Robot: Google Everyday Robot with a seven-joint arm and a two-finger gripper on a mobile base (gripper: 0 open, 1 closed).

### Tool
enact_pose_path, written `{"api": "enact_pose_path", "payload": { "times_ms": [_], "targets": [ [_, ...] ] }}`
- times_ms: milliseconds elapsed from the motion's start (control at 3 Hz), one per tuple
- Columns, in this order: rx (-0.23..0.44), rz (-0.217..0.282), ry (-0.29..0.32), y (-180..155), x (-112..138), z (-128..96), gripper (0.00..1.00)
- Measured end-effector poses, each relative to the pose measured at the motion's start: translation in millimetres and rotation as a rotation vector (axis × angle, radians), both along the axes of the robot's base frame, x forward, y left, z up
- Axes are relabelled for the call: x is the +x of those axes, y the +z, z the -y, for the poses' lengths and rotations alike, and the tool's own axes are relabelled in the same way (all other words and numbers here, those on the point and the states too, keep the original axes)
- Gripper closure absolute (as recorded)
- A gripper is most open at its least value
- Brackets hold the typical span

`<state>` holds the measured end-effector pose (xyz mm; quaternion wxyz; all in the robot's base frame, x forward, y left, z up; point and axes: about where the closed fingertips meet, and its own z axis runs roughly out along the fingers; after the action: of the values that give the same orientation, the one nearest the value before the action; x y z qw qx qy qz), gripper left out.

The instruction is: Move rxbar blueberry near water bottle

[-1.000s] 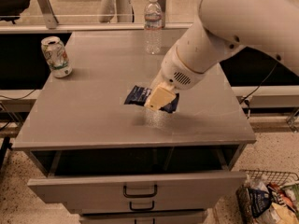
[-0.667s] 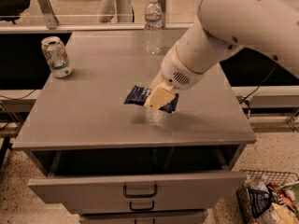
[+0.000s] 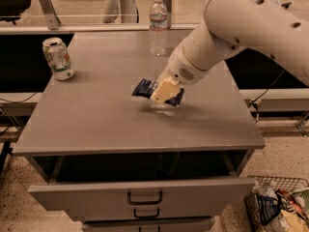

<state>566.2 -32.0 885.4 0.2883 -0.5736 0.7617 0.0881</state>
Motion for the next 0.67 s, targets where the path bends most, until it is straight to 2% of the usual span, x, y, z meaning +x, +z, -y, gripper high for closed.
{"api": "enact_pose_path", "payload": {
  "times_ms": [667],
  "targets": [
    [0.041, 0.141, -0.115, -2.8, 115.5, 18.2, 1.00]
  ]
}}
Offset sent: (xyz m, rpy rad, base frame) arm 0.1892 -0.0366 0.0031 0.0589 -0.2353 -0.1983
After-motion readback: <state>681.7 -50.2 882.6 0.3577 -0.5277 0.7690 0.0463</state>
